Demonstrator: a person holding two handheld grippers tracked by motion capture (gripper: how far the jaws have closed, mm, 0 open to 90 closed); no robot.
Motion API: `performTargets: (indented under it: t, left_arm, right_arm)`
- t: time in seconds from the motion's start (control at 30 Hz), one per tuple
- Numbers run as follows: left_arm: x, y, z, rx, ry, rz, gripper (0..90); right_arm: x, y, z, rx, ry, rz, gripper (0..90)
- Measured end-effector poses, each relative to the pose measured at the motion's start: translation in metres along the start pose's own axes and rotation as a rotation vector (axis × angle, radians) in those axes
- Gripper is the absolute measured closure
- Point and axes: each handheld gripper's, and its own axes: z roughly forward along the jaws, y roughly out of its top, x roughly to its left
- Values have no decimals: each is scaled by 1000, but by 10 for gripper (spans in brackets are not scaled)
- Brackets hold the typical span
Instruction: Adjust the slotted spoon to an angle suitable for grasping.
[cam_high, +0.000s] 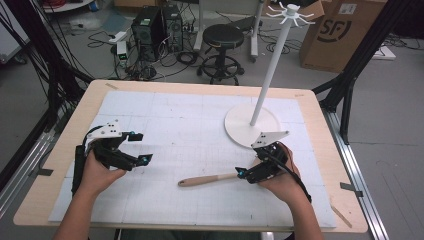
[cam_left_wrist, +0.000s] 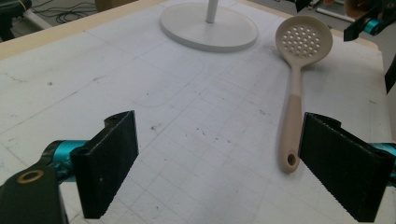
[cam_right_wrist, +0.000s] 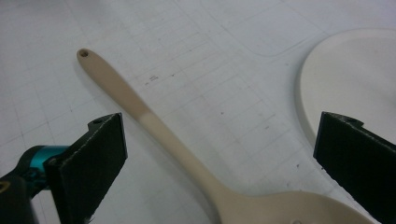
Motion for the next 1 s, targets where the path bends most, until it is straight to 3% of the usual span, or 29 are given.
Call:
performTargets:
  t: [0.47,0.73,1.0]
  left_arm:
    - [7,-4,-7,-9,12,-14,134]
    - [8,-4,-7,-19,-8,-20,142]
    - [8,-4,-6,-24,-18,-22,146]
  right_arm:
    - [11,19,31,85,60,-64,19]
    - [16,20,42,153,106,-82,67]
    - [19,20,48,168,127,-91,68]
